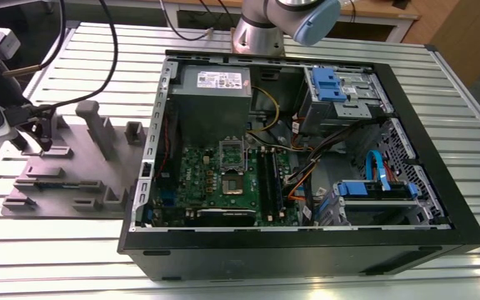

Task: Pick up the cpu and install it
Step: 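Pick up the cpu and move it towards the insertion slot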

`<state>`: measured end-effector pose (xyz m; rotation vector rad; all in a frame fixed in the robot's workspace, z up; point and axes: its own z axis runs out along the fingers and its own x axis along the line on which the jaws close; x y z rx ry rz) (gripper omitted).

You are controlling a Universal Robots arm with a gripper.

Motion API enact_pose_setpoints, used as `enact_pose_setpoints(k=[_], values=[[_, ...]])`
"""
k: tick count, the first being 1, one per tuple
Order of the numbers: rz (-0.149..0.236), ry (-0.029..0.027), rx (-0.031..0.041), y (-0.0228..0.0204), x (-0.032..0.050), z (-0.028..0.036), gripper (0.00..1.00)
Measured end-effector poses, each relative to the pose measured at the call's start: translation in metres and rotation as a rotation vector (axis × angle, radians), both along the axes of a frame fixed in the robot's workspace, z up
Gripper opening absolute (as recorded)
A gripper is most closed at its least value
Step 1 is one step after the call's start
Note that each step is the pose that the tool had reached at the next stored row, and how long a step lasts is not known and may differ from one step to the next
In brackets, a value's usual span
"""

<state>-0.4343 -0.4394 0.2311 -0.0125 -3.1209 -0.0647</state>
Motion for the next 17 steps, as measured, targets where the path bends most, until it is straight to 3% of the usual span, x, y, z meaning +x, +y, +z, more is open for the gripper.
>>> enact_pose_setpoints(k=[17], values=[[0.0,-0.0001,0.0001,0.0,0.0,0.007,0.45]])
